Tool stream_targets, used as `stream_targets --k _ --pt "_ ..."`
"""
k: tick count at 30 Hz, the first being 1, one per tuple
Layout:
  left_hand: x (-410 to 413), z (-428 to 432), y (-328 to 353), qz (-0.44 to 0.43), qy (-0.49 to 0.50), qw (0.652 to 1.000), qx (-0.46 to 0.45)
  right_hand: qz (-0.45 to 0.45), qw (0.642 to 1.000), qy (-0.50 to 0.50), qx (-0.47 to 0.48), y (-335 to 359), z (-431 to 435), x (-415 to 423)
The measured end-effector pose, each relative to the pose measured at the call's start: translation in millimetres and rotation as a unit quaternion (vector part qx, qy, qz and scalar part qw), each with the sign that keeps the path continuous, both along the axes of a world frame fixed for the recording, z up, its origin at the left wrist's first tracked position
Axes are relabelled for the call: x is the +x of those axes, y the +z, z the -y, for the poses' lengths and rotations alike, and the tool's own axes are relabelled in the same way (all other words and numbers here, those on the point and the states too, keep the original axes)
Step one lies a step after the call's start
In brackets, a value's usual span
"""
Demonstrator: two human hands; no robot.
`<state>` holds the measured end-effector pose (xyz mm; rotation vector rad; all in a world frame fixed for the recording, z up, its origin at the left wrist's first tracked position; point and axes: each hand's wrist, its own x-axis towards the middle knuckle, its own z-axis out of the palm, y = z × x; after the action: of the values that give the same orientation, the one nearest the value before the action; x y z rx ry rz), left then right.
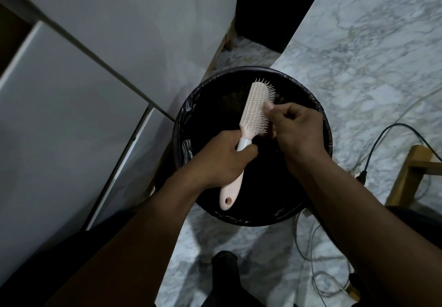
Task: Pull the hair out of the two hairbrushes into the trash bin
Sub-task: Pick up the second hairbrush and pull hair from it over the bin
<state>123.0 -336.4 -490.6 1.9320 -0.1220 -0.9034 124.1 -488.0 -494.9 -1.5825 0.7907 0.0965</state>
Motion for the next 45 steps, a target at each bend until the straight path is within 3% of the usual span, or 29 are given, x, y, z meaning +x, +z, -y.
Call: stream_targets --k 5,9,16,18,22,26,32,37,42,45 --pt "1.5 -1.3 -1.9 -0.007 0.029 0.999 -0.014 -0.014 0.994 -0.056 0.096 9.5 -2.7 4.6" --pt "-0.2 -1.1 -2.3 -0.007 0.016 1.0 -0.011 0.014 0.997 0.067 -0.02 7.9 -8.8 -0.3" --pt "-0.7 -0.9 0.5 -0.004 -0.002 1.0 -0.012 0.032 0.994 0.018 -0.104 -0.7 0.3 0.7" --pt "-0.6 -2.1 0.9 -0.008 -0.008 1.0 -0.01 0.023 0.995 0.002 -0.099 -1.8 2.1 1.3" --pt "-1.0 -3.4 0.3 -0.021 -0.012 1.0 -0.007 -0.015 0.999 -0.048 0.005 6.8 3.2 6.0" --pt "-1.3 -4.1 0.7 -0.041 -0.025 0.999 -0.015 0.01 0.996 0.023 -0.081 8.2 6.0 6.3" --pt "-0.8 -5.7 3.6 -0.055 -0.03 0.998 -0.018 0.051 0.994 -0.039 -0.09 5.3 21.5 8.7" --pt "2.5 -7.8 4.8 -0.059 -0.026 0.998 -0.017 0.065 0.993 -0.092 -0.024 8.4 21.1 11.6" --pt "2.5 -8.2 2.5 -0.064 -0.024 0.998 -0.003 -0.027 0.982 -0.162 0.093 11.6 19.5 14.0" --pt "1.7 -8.6 -1.3 -0.055 -0.016 0.998 0.021 -0.064 0.992 -0.088 0.062 8.9 16.4 12.8"
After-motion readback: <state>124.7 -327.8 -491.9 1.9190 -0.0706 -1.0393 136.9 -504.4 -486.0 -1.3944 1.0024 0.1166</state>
